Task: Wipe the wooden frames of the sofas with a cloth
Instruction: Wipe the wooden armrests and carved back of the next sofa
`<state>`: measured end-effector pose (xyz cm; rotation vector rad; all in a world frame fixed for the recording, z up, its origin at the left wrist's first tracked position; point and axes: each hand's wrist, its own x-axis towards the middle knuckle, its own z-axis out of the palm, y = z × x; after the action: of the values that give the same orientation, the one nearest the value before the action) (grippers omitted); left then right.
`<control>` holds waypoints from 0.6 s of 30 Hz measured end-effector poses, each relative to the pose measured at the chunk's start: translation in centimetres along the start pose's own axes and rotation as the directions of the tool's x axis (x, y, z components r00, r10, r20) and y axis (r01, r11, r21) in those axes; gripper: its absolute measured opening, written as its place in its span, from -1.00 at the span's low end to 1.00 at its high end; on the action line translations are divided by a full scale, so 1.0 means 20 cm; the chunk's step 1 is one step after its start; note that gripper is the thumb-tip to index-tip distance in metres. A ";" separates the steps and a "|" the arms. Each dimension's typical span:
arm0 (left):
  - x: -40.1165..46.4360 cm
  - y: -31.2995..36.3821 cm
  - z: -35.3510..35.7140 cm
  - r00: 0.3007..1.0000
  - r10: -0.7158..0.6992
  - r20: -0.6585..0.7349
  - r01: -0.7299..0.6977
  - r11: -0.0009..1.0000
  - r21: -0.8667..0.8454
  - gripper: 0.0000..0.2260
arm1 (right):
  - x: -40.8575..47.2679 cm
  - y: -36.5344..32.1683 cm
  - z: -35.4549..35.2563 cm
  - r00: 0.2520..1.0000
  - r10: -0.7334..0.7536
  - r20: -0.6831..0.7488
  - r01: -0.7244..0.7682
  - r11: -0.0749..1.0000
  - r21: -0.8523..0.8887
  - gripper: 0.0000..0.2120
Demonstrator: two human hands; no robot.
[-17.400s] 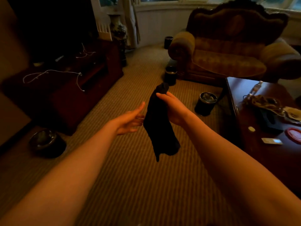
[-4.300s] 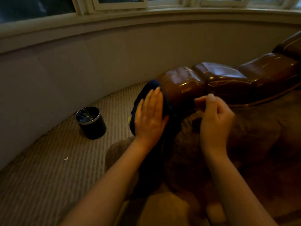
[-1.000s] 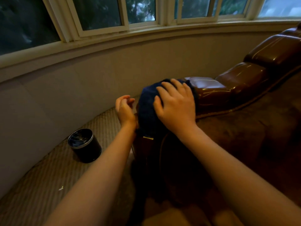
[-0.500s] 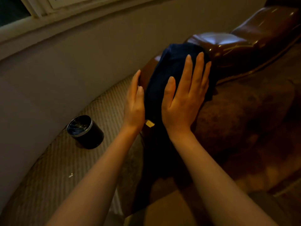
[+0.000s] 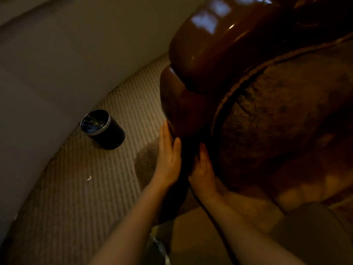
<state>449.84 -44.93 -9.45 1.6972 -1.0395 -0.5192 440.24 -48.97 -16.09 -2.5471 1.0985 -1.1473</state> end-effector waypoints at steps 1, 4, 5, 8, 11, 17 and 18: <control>-0.02 -0.05 0.01 0.999 -0.038 0.026 0.037 0.998 0.041 -0.45 | -0.05 0.00 -0.01 0.991 0.099 0.084 -0.100 0.995 0.007 -0.04; -0.06 -0.09 0.05 0.988 -0.124 0.096 0.121 0.992 0.041 -0.42 | -0.13 -0.01 -0.05 0.905 0.262 0.335 -0.282 0.959 0.012 -0.12; -0.06 -0.10 0.05 0.983 -0.139 0.118 0.139 0.990 0.012 -0.43 | -0.14 0.00 -0.06 0.865 0.286 0.412 -0.314 0.950 -0.001 -0.23; -0.10 -0.10 0.06 0.960 -0.179 0.216 0.184 0.983 -0.004 -0.54 | -0.16 0.01 -0.09 0.812 0.286 0.508 -0.284 0.955 -0.084 -0.39; -0.14 -0.12 0.04 0.956 -0.227 0.185 0.214 0.973 0.087 -0.75 | -0.11 -0.05 -0.12 0.800 0.295 0.523 -0.304 0.950 -0.071 -0.47; -0.12 0.02 -0.02 0.848 -0.509 0.147 0.485 0.857 0.174 -0.80 | 0.08 -0.09 -0.20 0.738 0.517 0.433 -0.592 0.804 0.049 -0.79; -0.10 0.06 -0.03 0.856 -0.509 0.088 0.496 0.858 0.135 -0.85 | 0.10 -0.11 -0.22 0.731 0.550 0.403 -0.631 0.770 0.093 -0.81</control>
<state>448.79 -43.12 -8.40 2.0661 -0.7032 -0.9265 439.33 -48.10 -10.96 -1.8821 1.4331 -0.5690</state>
